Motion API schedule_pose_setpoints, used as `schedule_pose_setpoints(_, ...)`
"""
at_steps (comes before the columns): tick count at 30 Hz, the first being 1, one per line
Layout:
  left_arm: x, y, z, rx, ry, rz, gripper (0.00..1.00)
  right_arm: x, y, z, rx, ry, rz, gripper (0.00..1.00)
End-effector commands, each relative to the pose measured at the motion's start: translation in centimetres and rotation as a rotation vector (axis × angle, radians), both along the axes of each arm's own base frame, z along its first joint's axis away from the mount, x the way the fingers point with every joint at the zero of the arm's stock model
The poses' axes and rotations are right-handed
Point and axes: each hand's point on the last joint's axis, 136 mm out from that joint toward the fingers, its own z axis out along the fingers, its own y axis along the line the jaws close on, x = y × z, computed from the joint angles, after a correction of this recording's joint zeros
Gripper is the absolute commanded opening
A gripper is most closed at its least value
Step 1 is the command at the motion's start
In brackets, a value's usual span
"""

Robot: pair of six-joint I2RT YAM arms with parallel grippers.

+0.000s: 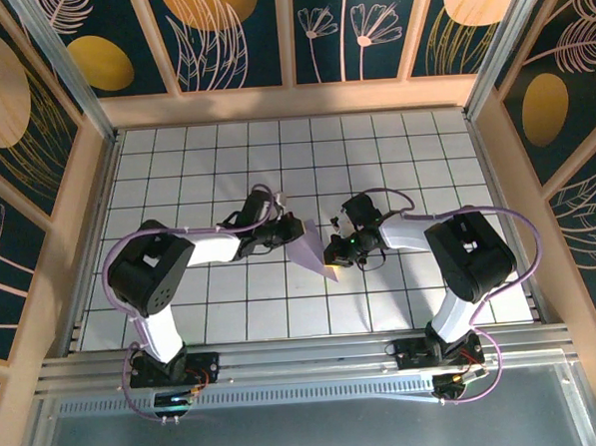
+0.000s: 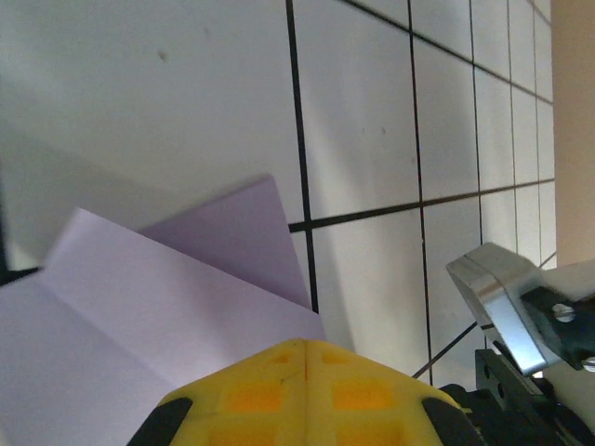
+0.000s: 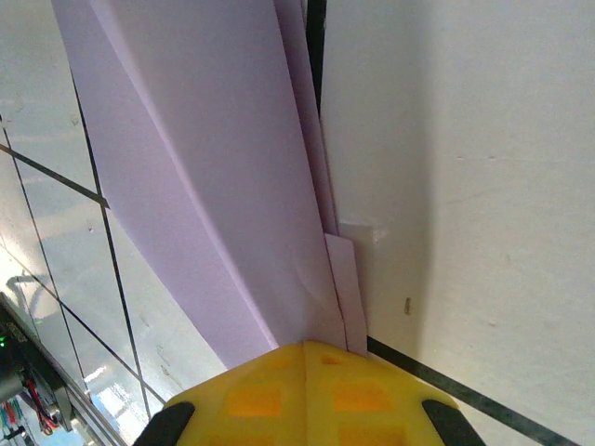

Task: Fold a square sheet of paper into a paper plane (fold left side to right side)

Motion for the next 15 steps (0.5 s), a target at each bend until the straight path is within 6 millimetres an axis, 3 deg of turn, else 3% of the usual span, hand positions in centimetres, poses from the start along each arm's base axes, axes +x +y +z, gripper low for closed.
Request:
schedule_pose_setpoints(1, 0.2, -0.9, -0.6, -0.016, 0.024, -0.014, 0.0, -2.4, -4.6, -5.1, -0.268, 0.087, -0.031, 0.0)
schedule_pose_setpoints(10, -0.3, 0.1, -4.0, 0.078, 0.115, 0.013, 0.0, -1.7, -3.5, -4.2, -0.217, 0.069, -0.022, 0.0)
schedule_pose_setpoints(15, -0.7, 1.1, -5.3, 0.132, 0.158, 0.04, 0.0, -0.3, -1.3, -1.7, -0.099, 0.027, -0.025, 0.0)
